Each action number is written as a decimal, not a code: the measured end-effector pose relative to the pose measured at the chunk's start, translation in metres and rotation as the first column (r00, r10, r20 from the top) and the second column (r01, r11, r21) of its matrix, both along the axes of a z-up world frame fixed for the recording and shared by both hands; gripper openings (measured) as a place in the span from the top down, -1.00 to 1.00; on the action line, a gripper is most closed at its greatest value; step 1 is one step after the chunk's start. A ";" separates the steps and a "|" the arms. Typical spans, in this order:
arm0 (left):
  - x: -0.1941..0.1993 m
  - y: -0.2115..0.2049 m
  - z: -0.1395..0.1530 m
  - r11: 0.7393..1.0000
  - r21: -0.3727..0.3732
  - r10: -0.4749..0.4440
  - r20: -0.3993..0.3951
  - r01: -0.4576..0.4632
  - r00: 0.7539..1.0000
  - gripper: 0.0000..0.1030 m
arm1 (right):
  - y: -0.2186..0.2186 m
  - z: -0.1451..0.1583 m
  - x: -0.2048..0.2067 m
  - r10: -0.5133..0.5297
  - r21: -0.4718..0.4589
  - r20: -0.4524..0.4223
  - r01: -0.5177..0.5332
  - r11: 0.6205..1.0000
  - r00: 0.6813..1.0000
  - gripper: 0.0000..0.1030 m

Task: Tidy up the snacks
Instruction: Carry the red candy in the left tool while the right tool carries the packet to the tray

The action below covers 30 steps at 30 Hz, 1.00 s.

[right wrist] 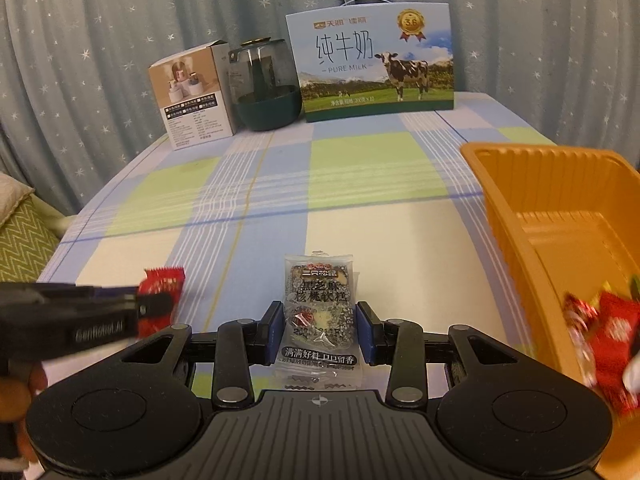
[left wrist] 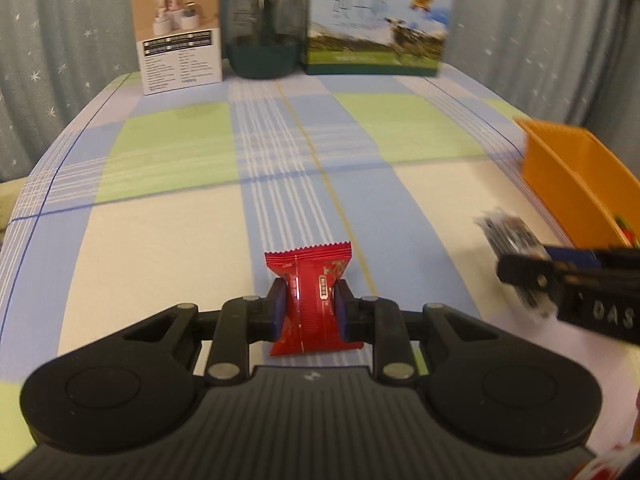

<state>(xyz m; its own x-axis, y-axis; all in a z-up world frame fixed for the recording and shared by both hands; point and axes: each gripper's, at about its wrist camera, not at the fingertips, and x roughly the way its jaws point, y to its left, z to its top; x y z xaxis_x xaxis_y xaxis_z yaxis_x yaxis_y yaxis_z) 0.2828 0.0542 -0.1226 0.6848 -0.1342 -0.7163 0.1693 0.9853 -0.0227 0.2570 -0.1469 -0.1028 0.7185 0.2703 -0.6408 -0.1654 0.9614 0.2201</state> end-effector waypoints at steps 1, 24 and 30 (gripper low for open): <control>-0.008 -0.002 0.000 1.000 0.003 -0.004 0.003 0.004 1.000 0.56 | -0.001 0.000 -0.007 0.002 0.000 -0.003 -0.002 1.000 1.000 0.26; -0.023 -0.012 -0.006 0.998 0.061 -0.026 0.006 0.025 1.000 0.53 | -0.009 -0.006 -0.045 -0.021 0.003 -0.052 0.021 1.000 0.998 0.26; -0.034 -0.011 -0.001 0.999 0.038 -0.007 -0.005 0.007 1.000 0.54 | -0.008 0.001 -0.051 -0.016 -0.002 -0.047 0.016 1.000 0.999 0.26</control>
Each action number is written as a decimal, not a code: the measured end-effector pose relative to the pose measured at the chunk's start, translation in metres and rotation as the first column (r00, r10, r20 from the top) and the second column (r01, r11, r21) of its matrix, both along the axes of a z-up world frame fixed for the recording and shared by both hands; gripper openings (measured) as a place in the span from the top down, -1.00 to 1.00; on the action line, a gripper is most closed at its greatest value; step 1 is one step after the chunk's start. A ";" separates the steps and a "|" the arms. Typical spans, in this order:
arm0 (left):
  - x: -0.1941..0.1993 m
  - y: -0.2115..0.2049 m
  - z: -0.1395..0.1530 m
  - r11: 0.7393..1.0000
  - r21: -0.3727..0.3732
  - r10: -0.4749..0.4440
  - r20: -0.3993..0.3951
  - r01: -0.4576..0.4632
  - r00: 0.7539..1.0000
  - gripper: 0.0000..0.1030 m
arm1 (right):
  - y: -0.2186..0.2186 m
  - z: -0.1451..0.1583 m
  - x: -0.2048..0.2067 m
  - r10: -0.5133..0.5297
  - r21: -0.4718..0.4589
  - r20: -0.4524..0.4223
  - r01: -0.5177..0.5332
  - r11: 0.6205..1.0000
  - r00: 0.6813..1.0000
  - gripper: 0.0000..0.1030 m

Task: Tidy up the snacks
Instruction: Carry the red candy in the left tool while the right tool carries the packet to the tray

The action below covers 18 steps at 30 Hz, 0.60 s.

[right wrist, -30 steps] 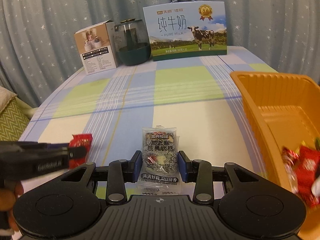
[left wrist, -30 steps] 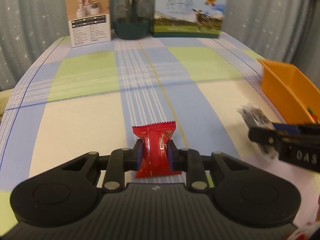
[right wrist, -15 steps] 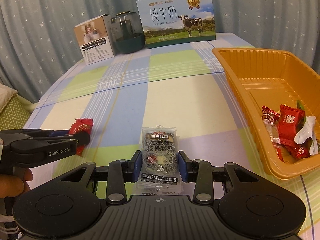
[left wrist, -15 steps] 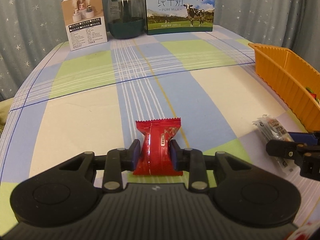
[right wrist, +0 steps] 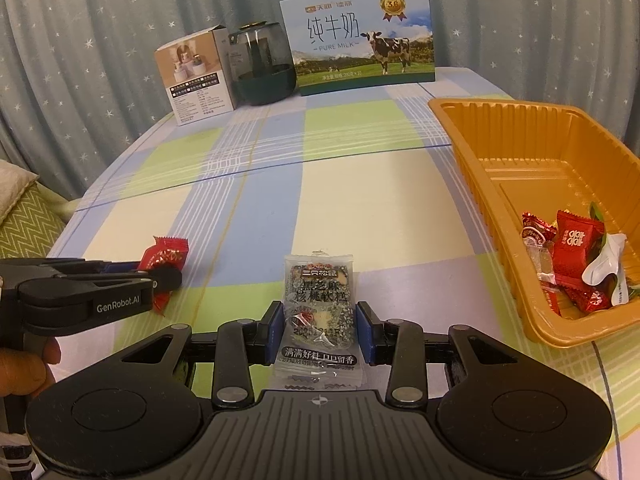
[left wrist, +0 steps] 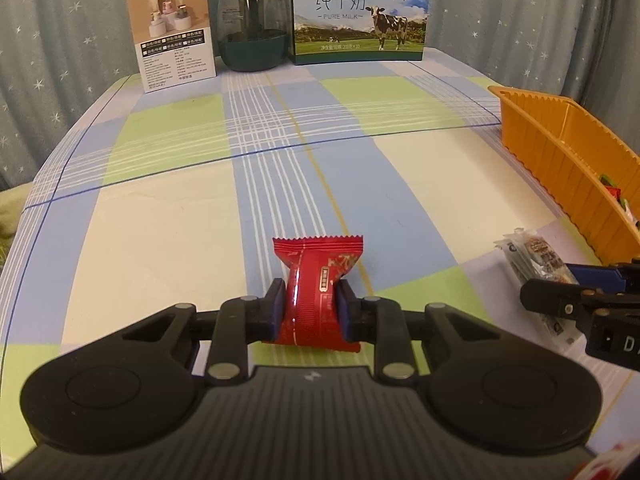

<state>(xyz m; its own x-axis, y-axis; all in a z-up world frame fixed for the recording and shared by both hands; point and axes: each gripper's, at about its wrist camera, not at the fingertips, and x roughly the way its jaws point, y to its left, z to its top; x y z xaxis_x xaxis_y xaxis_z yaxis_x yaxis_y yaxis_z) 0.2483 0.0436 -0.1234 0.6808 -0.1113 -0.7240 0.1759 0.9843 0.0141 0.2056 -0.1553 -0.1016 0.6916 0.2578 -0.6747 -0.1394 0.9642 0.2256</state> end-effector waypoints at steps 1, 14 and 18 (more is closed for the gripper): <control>-0.003 0.001 0.002 1.000 -0.009 0.005 -0.001 -0.005 1.000 0.54 | 0.000 0.002 -0.002 0.001 -0.001 0.001 -0.001 1.000 1.000 0.26; -0.051 -0.006 0.034 0.996 -0.079 0.051 -0.011 -0.051 0.999 0.54 | -0.002 0.031 -0.035 -0.010 0.010 0.024 0.009 1.000 1.000 0.26; -0.067 -0.010 0.043 0.995 -0.084 0.050 -0.013 -0.051 0.999 0.54 | -0.007 0.040 -0.047 -0.018 0.012 0.033 0.017 1.000 0.999 0.26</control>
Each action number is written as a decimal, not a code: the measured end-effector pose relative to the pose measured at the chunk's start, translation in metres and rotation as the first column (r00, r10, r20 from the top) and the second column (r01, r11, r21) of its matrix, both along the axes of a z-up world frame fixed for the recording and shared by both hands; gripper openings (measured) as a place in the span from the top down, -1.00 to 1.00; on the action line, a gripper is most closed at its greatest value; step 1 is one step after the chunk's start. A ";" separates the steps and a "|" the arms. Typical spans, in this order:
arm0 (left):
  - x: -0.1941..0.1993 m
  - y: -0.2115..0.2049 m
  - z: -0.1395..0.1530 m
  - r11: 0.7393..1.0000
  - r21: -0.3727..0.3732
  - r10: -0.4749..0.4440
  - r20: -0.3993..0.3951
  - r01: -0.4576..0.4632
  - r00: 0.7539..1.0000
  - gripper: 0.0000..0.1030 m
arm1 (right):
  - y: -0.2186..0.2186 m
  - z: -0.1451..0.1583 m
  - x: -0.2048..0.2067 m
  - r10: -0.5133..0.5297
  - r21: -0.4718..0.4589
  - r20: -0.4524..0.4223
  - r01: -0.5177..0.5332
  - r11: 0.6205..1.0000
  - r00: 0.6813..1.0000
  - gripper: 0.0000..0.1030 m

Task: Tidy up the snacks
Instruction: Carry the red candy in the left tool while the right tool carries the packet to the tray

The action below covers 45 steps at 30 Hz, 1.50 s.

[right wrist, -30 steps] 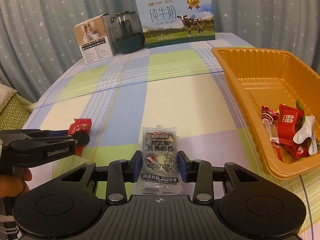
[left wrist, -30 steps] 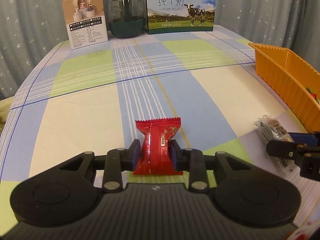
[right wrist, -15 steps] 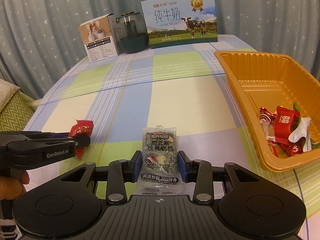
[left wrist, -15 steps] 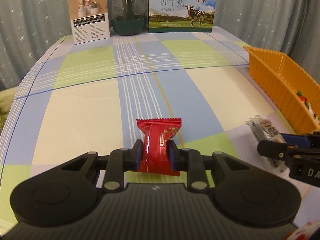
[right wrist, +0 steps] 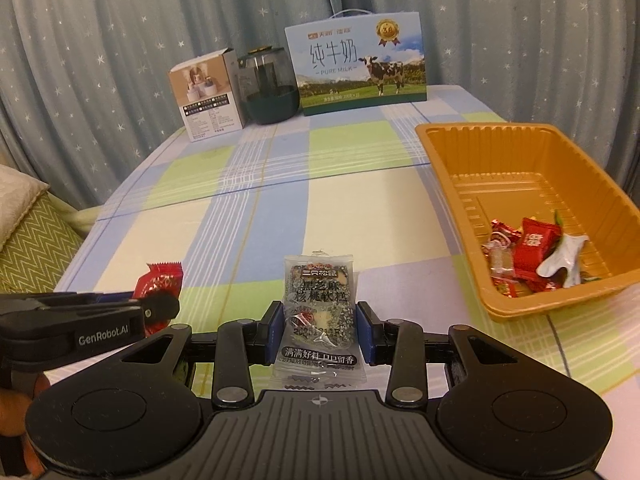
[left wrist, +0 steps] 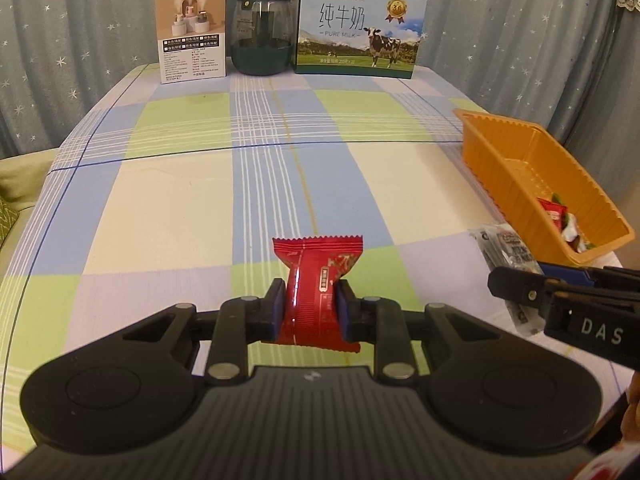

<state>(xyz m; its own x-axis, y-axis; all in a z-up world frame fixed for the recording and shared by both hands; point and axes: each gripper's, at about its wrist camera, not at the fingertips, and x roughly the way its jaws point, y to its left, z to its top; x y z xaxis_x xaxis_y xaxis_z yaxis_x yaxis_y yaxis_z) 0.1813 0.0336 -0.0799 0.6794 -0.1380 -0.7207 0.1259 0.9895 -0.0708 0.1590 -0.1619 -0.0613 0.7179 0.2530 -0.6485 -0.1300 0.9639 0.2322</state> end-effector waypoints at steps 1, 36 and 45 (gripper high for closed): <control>-0.003 -0.002 0.002 1.000 -0.001 -0.003 0.001 0.003 1.000 0.54 | -0.001 0.003 -0.003 -0.001 0.000 0.003 0.001 1.000 1.000 0.26; -0.025 -0.125 0.061 0.974 -0.029 -0.221 0.065 0.223 0.973 0.54 | -0.114 0.053 -0.060 -0.234 0.004 0.069 0.235 0.972 0.970 0.26; -0.010 -0.161 0.070 0.959 -0.028 -0.280 0.084 0.283 0.956 0.54 | -0.148 0.060 -0.056 -0.297 0.000 0.088 0.299 0.954 0.951 0.26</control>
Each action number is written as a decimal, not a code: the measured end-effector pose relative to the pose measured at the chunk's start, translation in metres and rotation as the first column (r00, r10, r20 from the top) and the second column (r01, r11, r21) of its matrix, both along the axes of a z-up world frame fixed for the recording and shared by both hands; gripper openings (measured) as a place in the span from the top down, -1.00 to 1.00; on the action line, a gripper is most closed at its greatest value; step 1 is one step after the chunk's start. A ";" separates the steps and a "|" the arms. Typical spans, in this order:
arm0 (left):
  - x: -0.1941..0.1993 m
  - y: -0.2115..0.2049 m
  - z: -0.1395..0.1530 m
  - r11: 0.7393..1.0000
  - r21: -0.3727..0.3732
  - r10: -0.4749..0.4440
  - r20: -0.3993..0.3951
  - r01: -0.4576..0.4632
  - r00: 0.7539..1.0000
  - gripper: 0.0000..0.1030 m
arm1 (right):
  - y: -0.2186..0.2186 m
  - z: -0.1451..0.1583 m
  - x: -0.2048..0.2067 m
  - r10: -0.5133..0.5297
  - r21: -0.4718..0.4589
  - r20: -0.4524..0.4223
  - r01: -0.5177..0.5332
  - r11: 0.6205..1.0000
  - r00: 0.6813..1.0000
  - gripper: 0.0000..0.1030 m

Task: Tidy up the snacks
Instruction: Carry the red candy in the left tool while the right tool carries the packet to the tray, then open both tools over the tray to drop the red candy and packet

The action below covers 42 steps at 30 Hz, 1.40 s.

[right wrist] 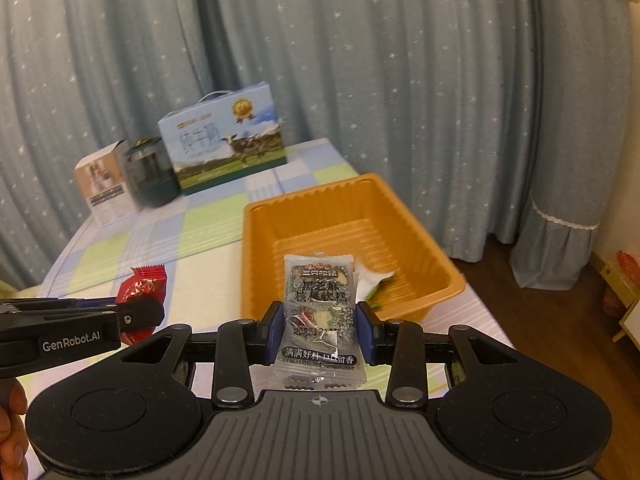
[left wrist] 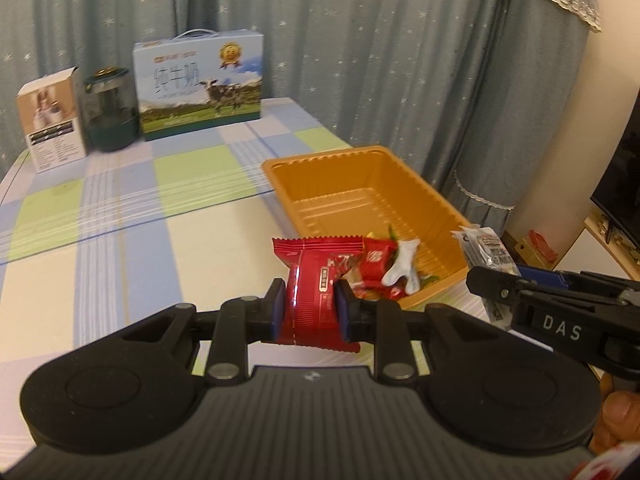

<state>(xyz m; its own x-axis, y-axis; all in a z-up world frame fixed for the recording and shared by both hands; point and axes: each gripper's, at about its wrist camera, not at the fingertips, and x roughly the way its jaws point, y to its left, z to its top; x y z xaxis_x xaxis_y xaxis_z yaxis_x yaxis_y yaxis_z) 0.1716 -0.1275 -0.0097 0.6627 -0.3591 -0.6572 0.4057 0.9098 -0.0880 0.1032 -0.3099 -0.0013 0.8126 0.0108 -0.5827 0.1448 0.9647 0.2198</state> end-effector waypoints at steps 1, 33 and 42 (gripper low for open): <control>0.002 -0.004 0.001 1.000 0.000 -0.006 0.002 0.006 1.000 0.54 | -0.003 0.001 0.001 -0.005 -0.001 0.001 0.005 1.000 1.000 0.26; 0.107 -0.073 -0.019 0.998 -0.009 -0.061 -0.040 0.061 0.997 0.54 | -0.064 -0.007 0.115 0.010 0.006 -0.025 -0.009 1.000 1.000 0.26; 0.133 -0.083 -0.038 0.998 -0.002 -0.058 -0.072 0.058 0.996 0.54 | -0.073 -0.020 0.137 0.001 0.010 -0.044 0.000 1.000 0.999 0.26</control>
